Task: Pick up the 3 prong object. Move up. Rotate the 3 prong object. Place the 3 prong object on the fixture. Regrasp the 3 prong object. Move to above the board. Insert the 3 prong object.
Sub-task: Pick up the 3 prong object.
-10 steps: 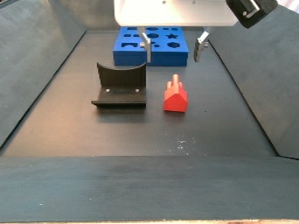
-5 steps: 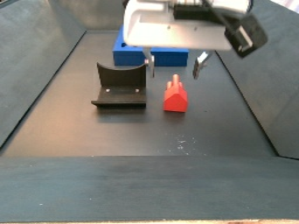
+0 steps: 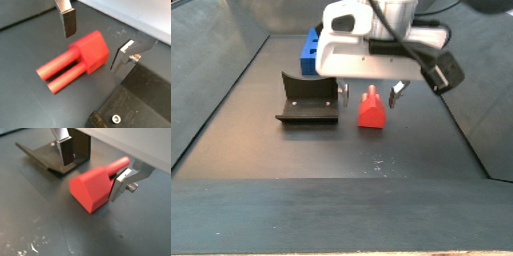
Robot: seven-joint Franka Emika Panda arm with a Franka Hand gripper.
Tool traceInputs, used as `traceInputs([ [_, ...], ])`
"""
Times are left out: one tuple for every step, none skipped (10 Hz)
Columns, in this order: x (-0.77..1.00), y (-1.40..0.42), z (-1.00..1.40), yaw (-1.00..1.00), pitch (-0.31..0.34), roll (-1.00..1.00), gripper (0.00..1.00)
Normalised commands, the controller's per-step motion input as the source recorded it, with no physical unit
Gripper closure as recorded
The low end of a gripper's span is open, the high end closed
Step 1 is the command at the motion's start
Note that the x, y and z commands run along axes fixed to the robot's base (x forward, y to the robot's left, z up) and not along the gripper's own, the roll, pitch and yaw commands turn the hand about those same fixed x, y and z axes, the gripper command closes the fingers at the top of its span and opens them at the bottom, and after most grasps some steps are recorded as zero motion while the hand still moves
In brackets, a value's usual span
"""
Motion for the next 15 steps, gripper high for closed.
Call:
traceInputs([
  [0.0,0.07,-0.72,0.0,-0.28,0.0,0.0],
  [0.0,0.0,-0.23,0.0,-0.191,0.01,0.0],
  [0.0,0.0,0.0,0.0,0.0,0.0,1.0],
  [0.0,0.0,0.0,0.0,0.0,0.0,1.0],
  [0.0,0.0,0.0,0.0,0.0,0.0,1.0],
  [0.0,0.0,0.0,0.0,0.0,0.0,1.0],
  [0.0,0.0,0.0,0.0,0.0,0.0,1.0],
  [0.0,0.0,0.0,0.0,0.0,0.0,1.0],
  [0.0,0.0,0.0,0.0,0.0,0.0,1.0],
  [0.0,0.0,0.0,0.0,0.0,0.0,1.0],
  [0.0,0.0,0.0,0.0,0.0,0.0,1.0],
  [0.0,0.0,0.0,0.0,0.0,0.0,1.0],
  [0.0,0.0,0.0,0.0,0.0,0.0,1.0],
  [0.0,0.0,0.0,0.0,0.0,0.0,1.0],
  [0.0,0.0,0.0,0.0,0.0,0.0,1.0],
])
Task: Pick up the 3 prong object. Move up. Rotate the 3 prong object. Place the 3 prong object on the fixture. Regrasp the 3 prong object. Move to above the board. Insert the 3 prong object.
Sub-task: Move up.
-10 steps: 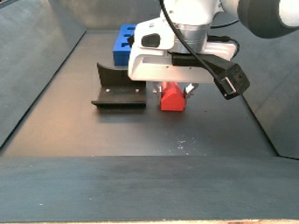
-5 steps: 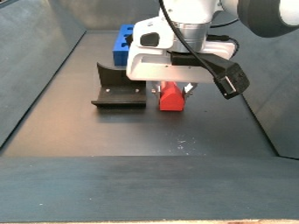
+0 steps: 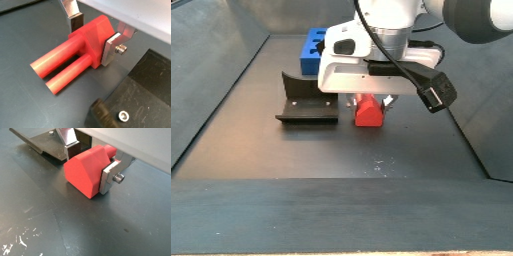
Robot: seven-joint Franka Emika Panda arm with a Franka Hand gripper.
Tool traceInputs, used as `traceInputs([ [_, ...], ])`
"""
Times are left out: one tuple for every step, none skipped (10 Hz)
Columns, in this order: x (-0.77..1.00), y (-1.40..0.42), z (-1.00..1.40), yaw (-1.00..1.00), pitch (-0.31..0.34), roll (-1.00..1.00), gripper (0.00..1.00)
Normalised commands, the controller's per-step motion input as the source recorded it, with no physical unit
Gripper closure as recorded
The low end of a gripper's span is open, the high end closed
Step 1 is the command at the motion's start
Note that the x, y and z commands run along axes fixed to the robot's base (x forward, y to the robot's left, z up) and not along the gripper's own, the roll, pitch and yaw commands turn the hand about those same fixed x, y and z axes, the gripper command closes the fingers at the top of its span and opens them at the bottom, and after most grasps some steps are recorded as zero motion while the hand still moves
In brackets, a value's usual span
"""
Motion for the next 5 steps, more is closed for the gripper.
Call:
traceInputs([
  [0.0,0.0,1.0,0.0,0.0,0.0,1.0],
  [-0.01,0.06,1.0,0.06,-0.003,0.0,1.0],
  [-0.03,0.05,0.92,0.06,0.013,0.0,1.0],
  [-0.03,0.03,0.8,0.05,0.023,-0.01,1.0],
  [-0.02,0.02,0.61,0.04,0.033,-0.02,1.0],
])
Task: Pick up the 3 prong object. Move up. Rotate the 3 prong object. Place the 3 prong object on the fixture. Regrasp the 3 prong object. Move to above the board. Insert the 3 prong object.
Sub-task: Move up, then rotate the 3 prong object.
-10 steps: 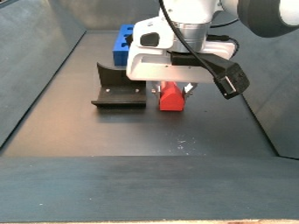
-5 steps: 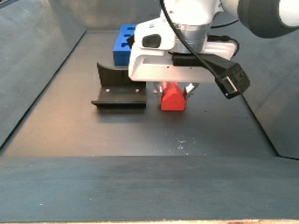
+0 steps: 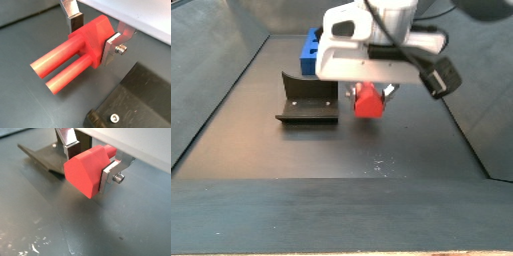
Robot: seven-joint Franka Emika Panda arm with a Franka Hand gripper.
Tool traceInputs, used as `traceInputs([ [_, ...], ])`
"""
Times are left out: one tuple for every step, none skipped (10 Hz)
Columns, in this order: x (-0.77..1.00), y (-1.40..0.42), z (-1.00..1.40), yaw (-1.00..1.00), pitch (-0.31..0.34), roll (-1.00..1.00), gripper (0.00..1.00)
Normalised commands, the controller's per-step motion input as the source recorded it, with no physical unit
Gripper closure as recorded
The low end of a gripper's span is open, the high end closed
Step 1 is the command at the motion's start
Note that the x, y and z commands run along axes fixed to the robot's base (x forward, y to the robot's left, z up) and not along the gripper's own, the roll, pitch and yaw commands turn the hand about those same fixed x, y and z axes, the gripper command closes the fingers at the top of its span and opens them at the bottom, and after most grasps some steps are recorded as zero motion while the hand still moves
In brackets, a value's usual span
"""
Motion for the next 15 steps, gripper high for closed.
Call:
traceInputs([
  [-0.02,0.01,0.47,0.03,0.037,-0.02,1.0],
  [-0.02,0.01,0.37,0.03,0.035,-0.02,1.0],
  [-1.0,0.21,0.0,0.0,0.0,0.0,1.0],
  [-0.98,0.22,-0.19,-0.01,-0.016,0.0,1.0],
  [-0.79,0.11,-0.13,-0.03,-0.079,0.0,1.0],
  [-0.7,0.08,-0.1,-0.03,-0.103,0.0,1.0],
  [-0.52,0.05,-0.04,-0.03,-0.124,-0.01,1.0],
  [-0.39,0.04,-0.01,-0.03,-0.122,-0.01,1.0],
  [-0.21,0.03,0.01,-0.03,-0.118,-0.01,1.0],
  [0.0,0.0,0.0,-1.0,0.0,0.0,1.0],
  [0.08,0.0,-0.02,-1.0,0.003,0.0,1.0],
  [0.07,0.01,-0.03,-1.0,0.003,0.0,1.0],
  [0.06,0.01,-0.03,-1.0,0.004,0.0,1.0],
  [0.05,0.01,-0.03,-1.0,0.004,0.0,1.0],
  [0.04,0.01,-0.03,-1.0,0.004,0.0,1.0],
])
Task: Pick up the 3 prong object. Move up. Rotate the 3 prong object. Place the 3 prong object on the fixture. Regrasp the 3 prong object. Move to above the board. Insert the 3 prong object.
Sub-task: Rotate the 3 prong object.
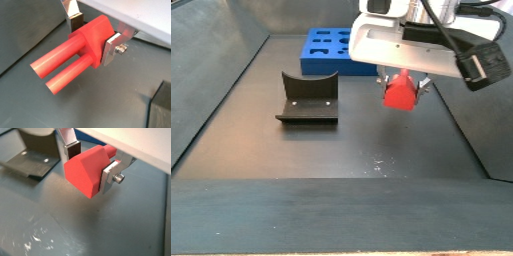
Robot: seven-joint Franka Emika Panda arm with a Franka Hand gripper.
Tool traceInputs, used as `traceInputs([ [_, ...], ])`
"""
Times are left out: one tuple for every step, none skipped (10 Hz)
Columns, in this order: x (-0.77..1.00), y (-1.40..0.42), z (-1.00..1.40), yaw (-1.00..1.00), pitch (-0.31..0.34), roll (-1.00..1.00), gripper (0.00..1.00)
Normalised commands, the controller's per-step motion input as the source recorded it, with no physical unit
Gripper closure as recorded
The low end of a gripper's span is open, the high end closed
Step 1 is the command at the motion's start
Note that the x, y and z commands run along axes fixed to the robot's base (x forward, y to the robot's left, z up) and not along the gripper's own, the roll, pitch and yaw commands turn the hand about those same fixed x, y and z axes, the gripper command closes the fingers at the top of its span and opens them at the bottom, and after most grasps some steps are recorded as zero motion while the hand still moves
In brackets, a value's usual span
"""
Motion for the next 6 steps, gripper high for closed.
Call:
traceInputs([
  [0.04,0.02,-0.03,-1.0,0.004,0.0,1.0],
  [0.03,0.02,-0.03,-1.0,0.005,0.0,1.0],
  [0.03,0.02,-0.03,-1.0,0.005,0.0,1.0],
  [0.03,0.02,-0.03,-1.0,0.005,0.0,1.0],
  [0.03,0.02,-0.03,-1.0,0.005,0.0,1.0],
  [0.03,0.02,-0.03,-1.0,0.005,0.0,1.0],
])
